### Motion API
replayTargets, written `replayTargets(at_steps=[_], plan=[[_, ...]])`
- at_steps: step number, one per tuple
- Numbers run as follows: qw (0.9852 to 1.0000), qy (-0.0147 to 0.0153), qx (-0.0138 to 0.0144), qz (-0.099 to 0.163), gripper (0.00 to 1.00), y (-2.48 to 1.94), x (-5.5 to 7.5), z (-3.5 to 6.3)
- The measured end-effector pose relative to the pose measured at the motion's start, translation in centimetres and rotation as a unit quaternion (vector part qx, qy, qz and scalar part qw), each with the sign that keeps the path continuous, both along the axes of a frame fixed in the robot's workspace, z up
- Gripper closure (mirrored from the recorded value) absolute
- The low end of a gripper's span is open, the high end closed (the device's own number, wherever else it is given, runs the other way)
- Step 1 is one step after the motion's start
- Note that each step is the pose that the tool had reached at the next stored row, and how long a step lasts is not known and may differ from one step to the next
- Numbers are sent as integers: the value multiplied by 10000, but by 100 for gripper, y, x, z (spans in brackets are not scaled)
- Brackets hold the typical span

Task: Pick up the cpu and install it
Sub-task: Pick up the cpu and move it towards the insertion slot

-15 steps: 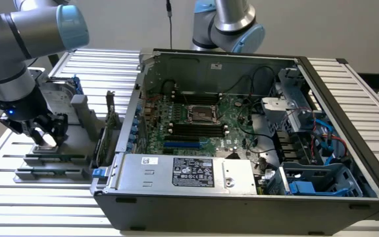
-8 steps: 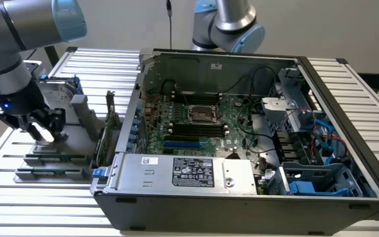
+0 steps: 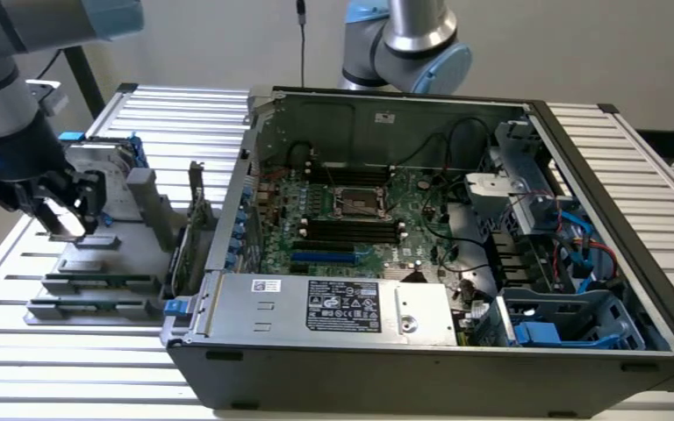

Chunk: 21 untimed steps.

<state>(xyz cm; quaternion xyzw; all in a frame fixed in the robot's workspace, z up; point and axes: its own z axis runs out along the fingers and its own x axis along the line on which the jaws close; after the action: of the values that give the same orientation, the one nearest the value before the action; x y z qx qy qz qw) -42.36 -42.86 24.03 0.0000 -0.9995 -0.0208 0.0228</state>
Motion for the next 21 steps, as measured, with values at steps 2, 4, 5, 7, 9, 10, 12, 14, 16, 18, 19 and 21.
replayTargets(at_steps=[2, 4, 5, 7, 9, 10, 12, 14, 16, 18, 19, 21], plan=[[10000, 1, 0, 0, 45, 0, 1, 90], [10000, 0, 0, 1, 45, 0, 3, 183], [10000, 1, 0, 1, 45, 0, 5, 229], [10000, 0, 0, 5, 45, -1, 15, 319], [10000, 0, 0, 9, 45, 0, 27, 409], [10000, 0, 0, 14, 45, 0, 36, 456], [10000, 0, 0, 24, 45, 0, 56, 546], [10000, 1, 0, 34, 45, 0, 76, 636], [10000, 1, 2, 53, 45, 0, 108, 729], [10000, 2, 12, 79, 45, 0, 152, 819], [10000, 2, 17, 92, 45, 0, 175, 864], [9999, 4, 28, 119, 45, 0, 221, 956]])
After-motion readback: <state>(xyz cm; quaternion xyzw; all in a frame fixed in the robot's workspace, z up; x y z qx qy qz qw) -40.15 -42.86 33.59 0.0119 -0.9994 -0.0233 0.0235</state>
